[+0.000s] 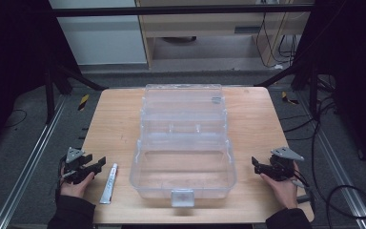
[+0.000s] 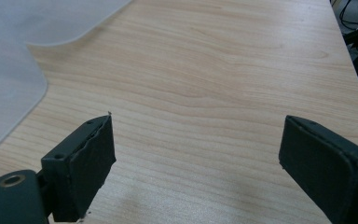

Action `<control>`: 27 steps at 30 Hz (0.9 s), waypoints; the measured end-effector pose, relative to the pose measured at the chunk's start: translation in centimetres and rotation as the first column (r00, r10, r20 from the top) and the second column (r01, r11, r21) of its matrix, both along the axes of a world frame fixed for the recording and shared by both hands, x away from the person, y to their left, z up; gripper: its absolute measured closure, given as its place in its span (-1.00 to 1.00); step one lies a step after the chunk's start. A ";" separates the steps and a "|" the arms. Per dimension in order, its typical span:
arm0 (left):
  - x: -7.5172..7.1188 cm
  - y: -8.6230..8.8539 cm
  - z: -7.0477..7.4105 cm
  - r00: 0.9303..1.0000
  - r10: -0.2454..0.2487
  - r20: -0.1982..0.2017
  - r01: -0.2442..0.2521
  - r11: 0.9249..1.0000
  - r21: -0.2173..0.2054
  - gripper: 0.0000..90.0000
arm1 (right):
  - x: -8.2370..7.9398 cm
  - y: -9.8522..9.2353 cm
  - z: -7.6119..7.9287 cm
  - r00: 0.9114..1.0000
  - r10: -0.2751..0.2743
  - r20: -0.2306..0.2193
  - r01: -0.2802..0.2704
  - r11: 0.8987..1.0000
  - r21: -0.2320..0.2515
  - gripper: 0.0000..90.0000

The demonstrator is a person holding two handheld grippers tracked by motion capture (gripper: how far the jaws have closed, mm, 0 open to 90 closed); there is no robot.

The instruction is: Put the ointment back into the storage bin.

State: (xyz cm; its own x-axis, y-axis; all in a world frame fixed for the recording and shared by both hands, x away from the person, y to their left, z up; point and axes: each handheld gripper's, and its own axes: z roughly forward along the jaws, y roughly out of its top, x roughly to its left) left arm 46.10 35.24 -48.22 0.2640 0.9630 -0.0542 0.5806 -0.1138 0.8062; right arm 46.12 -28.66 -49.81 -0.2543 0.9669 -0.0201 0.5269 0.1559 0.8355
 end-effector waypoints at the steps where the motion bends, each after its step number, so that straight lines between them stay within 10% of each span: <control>1: 0.0 0.0 0.0 1.000 -0.003 -0.001 0.003 1.000 -0.003 -0.15 | 0.1 0.0 -0.1 1.000 0.002 -0.004 -0.002 1.000 -0.005 -0.76; 19: -0.7 -0.3 2.8 0.993 -0.120 -0.010 0.118 0.988 -0.101 -0.26 | -0.6 0.0 -0.1 0.997 0.018 0.075 -0.018 1.000 -0.001 -0.75; 27: -1.1 -1.0 4.8 0.982 -0.182 -0.047 0.180 0.982 -0.058 -0.25 | -1.0 -0.3 0.1 0.996 0.014 0.088 -0.015 1.000 0.013 -0.76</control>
